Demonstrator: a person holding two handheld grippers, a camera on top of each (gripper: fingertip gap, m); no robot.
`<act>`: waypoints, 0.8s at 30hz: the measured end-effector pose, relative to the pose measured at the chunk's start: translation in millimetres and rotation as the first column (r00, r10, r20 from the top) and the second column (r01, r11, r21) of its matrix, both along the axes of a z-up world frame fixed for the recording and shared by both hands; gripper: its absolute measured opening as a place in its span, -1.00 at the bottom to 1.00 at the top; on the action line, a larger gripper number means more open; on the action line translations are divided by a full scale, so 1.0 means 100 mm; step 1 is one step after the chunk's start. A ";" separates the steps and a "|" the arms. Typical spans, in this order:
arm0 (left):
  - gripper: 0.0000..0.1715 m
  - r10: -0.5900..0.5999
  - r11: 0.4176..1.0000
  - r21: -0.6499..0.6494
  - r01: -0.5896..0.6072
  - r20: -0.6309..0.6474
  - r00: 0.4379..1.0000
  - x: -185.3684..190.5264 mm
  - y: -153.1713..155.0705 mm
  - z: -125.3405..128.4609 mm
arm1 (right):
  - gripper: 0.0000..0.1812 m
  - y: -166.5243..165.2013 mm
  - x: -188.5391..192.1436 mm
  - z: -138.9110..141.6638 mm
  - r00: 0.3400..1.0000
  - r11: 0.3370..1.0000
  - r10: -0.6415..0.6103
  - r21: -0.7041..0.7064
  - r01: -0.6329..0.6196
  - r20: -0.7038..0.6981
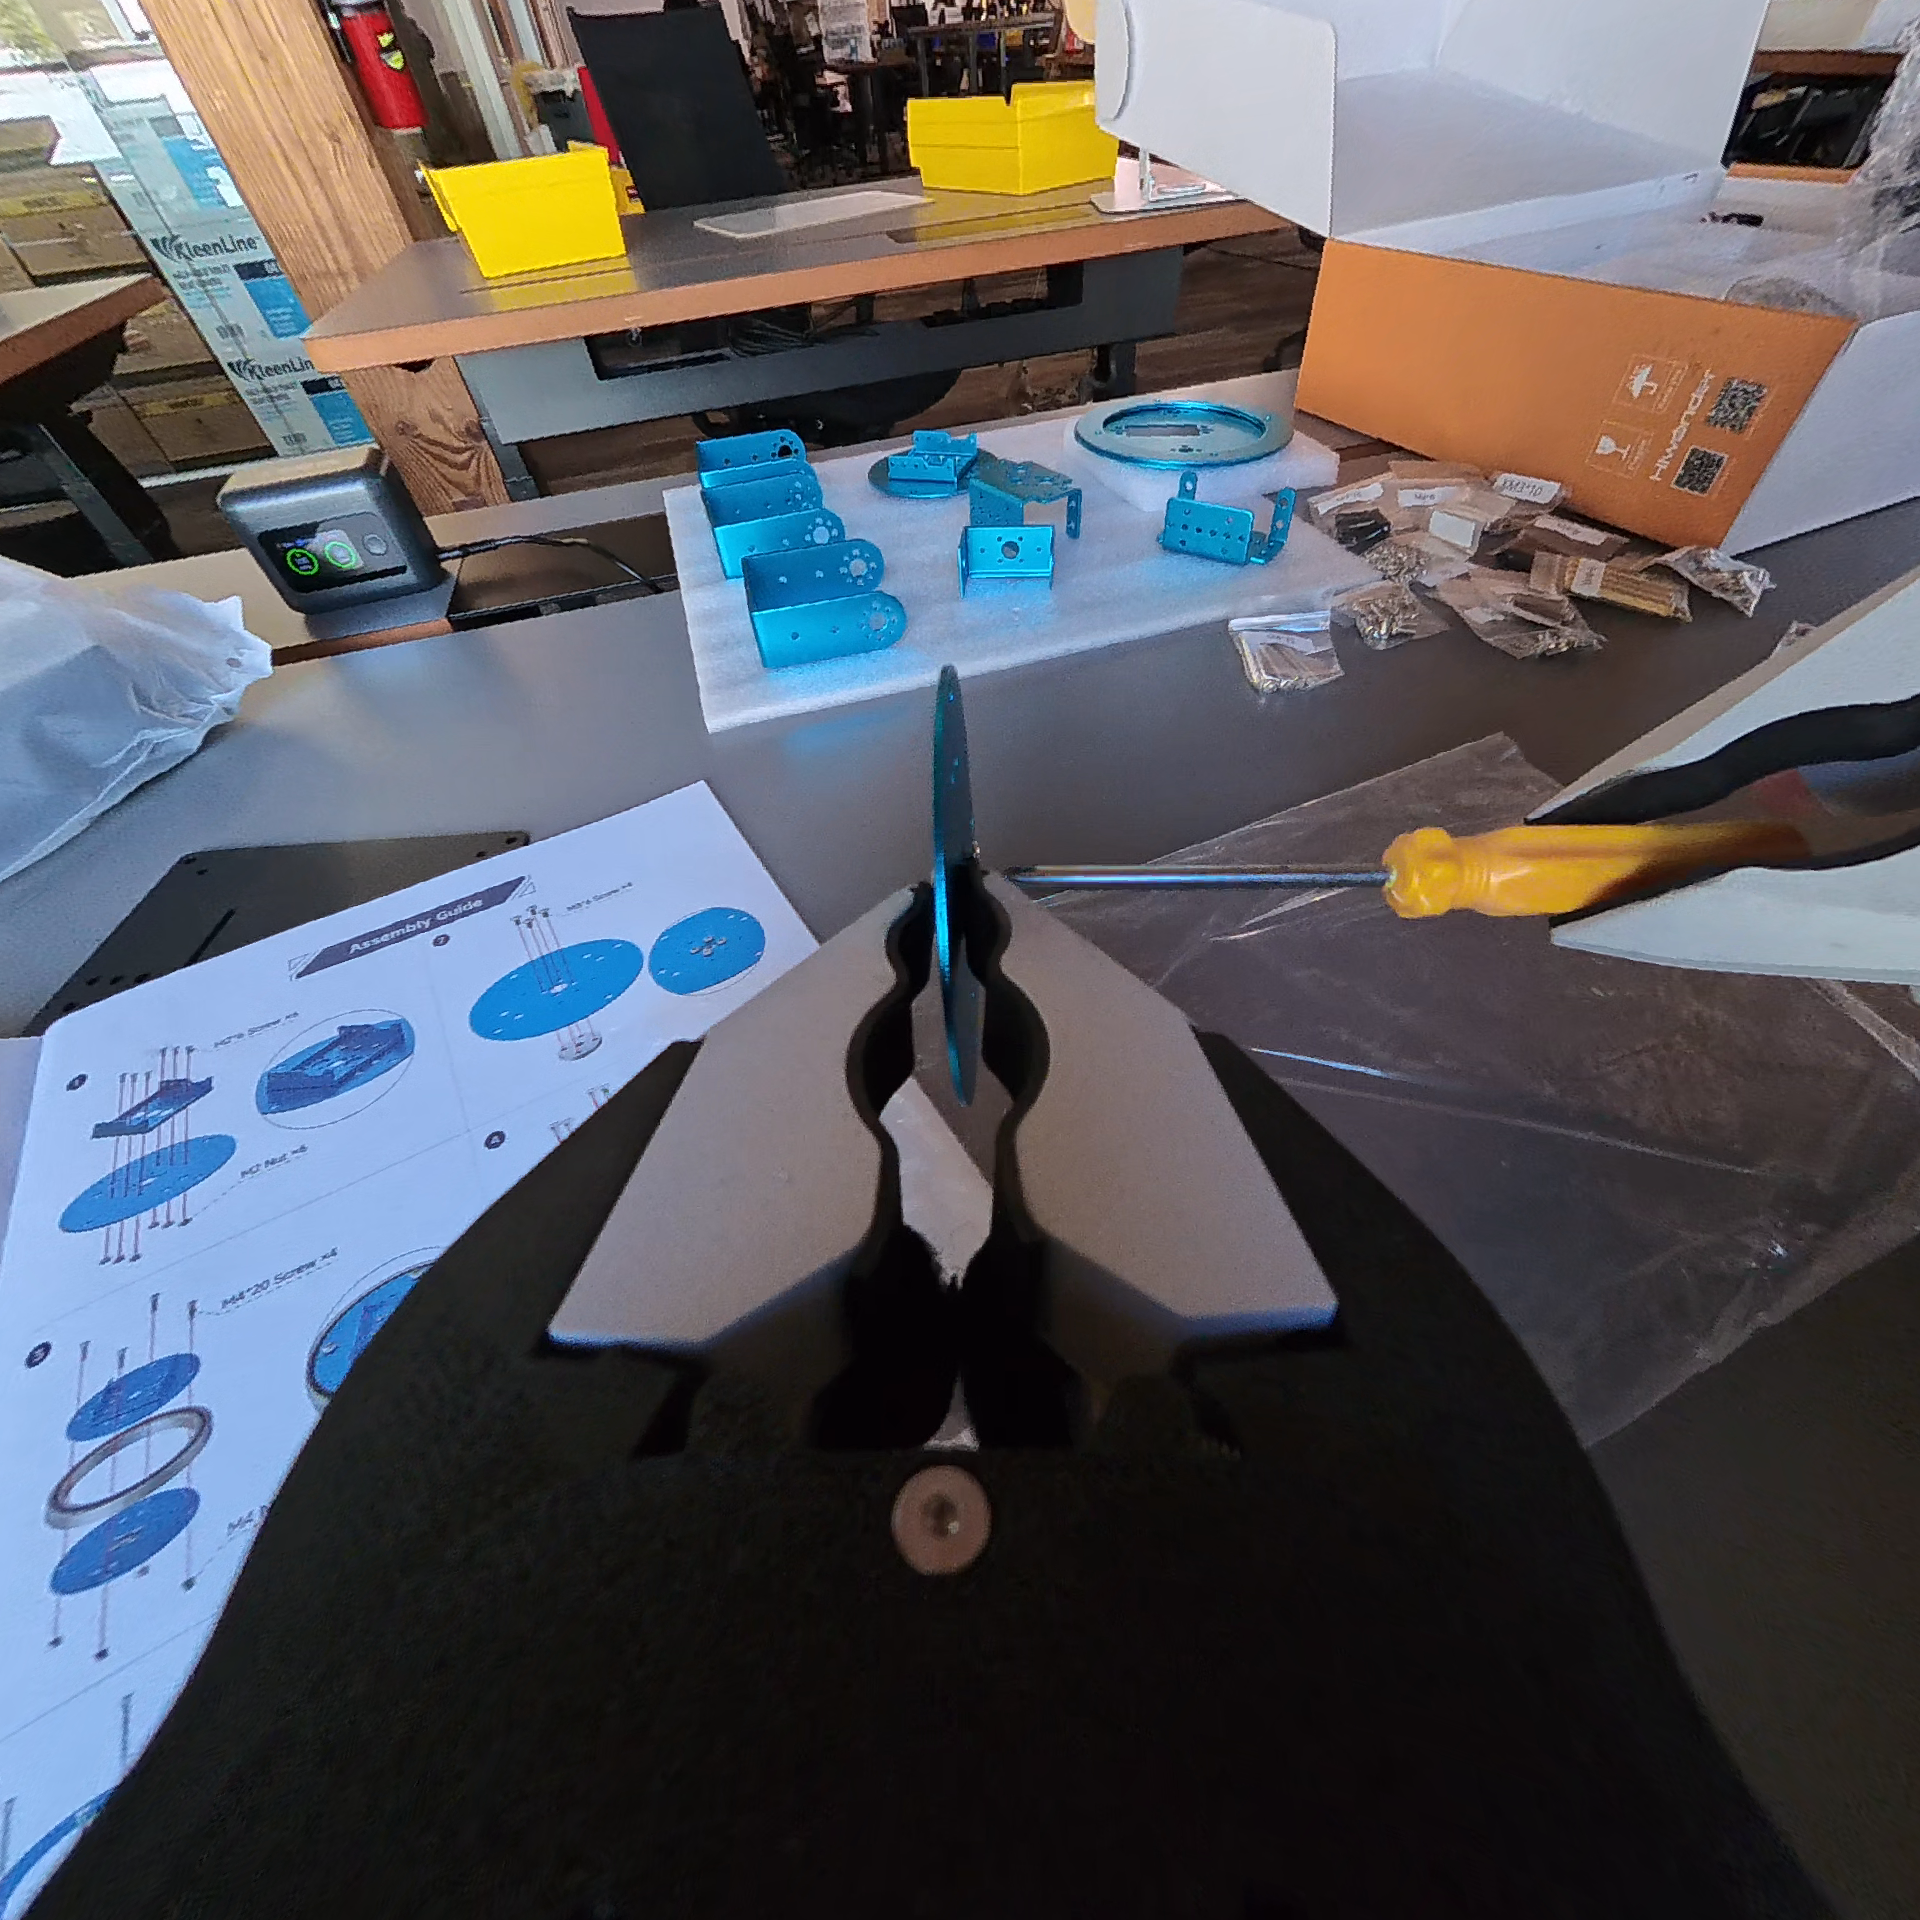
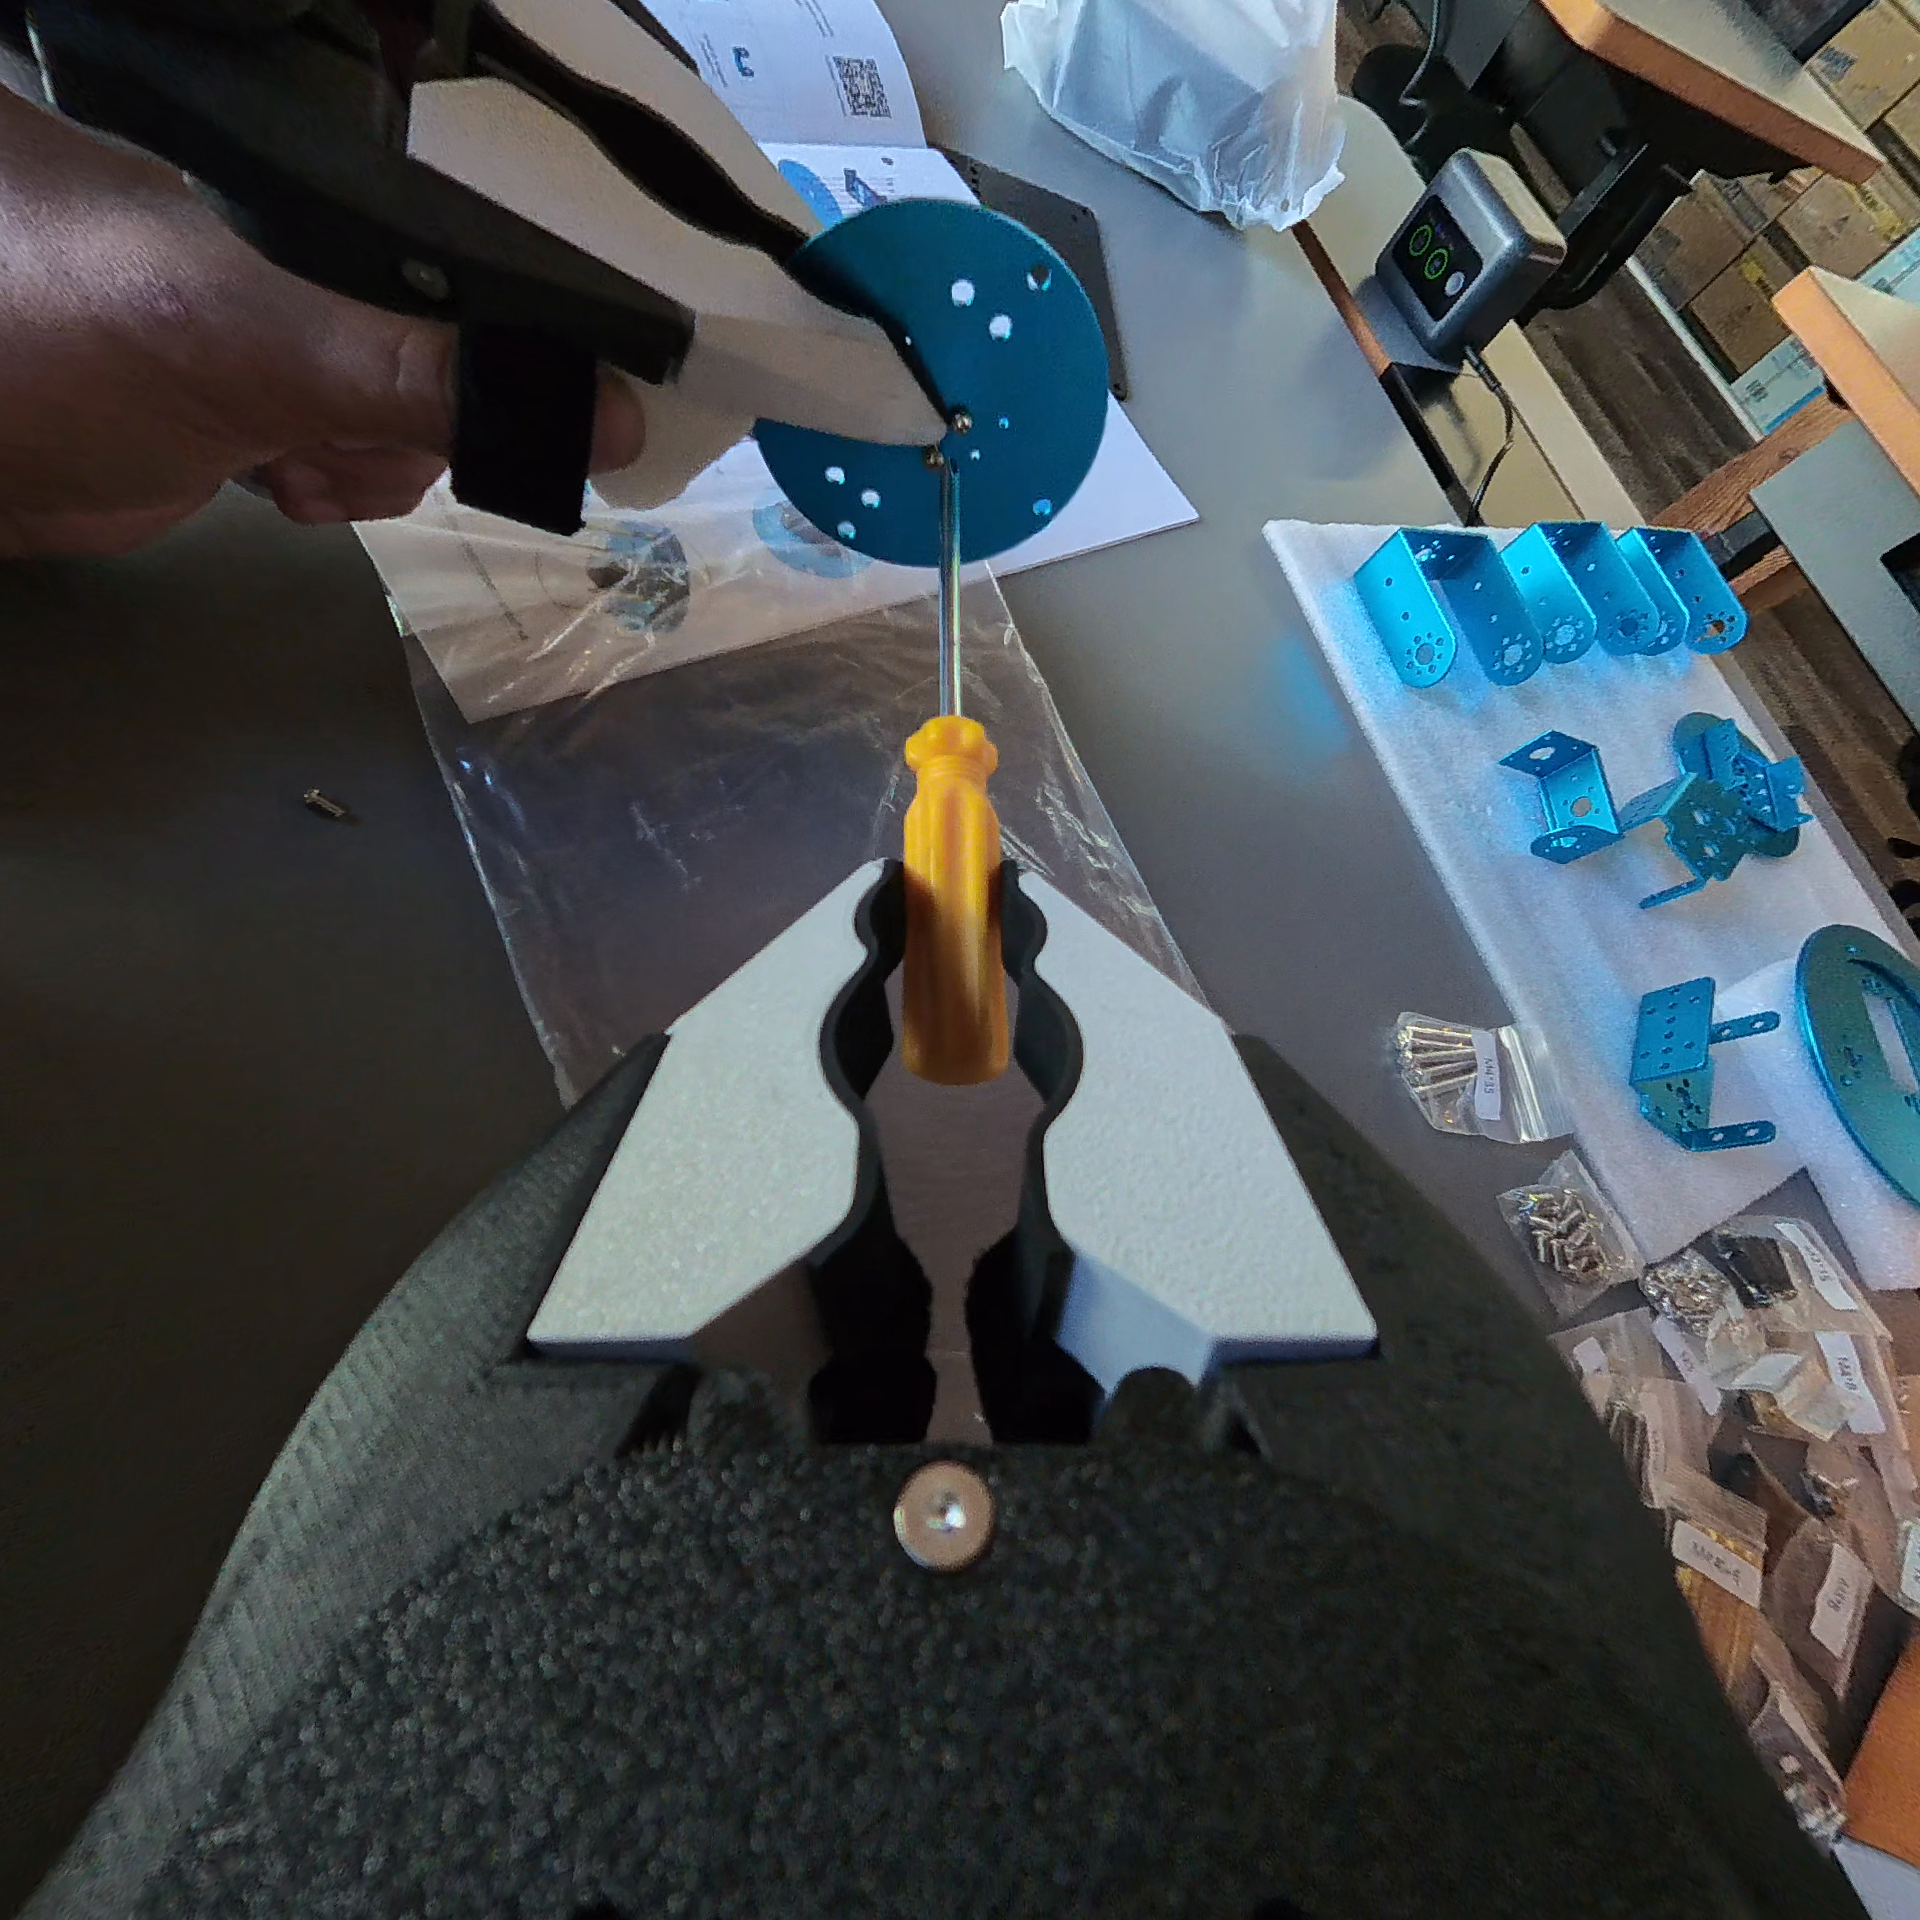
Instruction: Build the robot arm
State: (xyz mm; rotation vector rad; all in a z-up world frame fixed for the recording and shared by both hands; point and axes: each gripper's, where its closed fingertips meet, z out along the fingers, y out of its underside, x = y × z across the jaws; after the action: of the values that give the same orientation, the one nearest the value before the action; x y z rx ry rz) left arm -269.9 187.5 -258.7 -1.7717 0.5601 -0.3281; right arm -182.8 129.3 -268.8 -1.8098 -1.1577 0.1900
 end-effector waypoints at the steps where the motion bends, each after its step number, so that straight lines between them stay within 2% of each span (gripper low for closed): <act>1: -0.94 0.000 1.000 0.001 0.000 -0.001 1.000 0.00 0.00 0.00 | -0.81 0.00 0.00 0.00 1.000 1.000 0.000 0.002 0.000 0.002; 18: -0.94 0.002 1.000 0.003 -0.002 -0.010 1.000 0.02 -0.01 0.00 | -0.81 -0.01 -0.01 -0.05 1.000 1.000 0.003 -0.021 -0.003 0.008; 24: -0.94 0.018 0.998 0.060 -0.016 -0.047 0.999 0.03 -0.02 0.06 | -0.81 -0.02 -0.02 -0.05 0.993 0.989 -0.015 -0.150 -0.003 -0.118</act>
State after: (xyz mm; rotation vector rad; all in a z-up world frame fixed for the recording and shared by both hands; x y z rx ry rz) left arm -267.1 185.7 -252.8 -1.7296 0.5829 -0.2553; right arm -184.4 127.8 -273.4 -1.9053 -1.0781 0.3860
